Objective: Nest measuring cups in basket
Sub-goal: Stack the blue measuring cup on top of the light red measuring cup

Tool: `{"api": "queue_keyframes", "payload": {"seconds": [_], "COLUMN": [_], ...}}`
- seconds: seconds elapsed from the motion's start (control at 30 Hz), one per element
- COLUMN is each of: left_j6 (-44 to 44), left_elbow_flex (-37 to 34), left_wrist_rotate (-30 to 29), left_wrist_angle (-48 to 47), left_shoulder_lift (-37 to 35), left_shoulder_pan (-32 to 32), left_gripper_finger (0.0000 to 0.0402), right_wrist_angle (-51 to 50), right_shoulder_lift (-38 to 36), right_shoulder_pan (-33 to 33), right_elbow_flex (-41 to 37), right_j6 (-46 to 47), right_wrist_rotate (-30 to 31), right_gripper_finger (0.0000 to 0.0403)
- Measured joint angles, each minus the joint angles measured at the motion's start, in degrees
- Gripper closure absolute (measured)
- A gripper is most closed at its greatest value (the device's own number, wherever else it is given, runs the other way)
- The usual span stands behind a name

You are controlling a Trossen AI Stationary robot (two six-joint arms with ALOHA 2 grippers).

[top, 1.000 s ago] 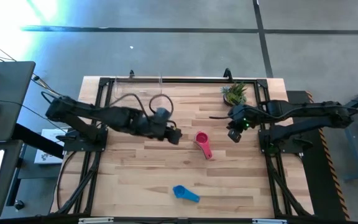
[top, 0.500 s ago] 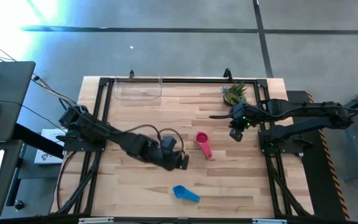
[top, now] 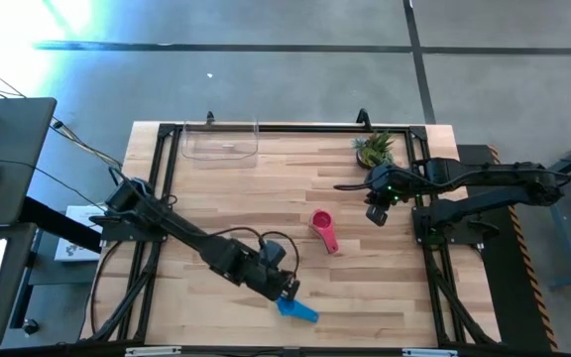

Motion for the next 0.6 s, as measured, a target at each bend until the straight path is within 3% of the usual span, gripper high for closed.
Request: {"api": "queue_keyframes", "payload": {"seconds": [0.6], "left_j6": [9.74], "left_elbow_flex": [0.02], "left_wrist_rotate": [7.12], "left_wrist_angle": [2.56], "left_shoulder_lift": [8.18], "left_shoulder_pan": [0.06], "left_gripper_finger": [0.0298], "right_wrist_angle": [0.00], "right_shoulder_lift": [0.00], "right_shoulder_pan": [0.00], "right_elbow_flex": [0.02], "right_j6": [2.11], "right_wrist_rotate": [0.07], "right_gripper_finger": [0.0323]}}
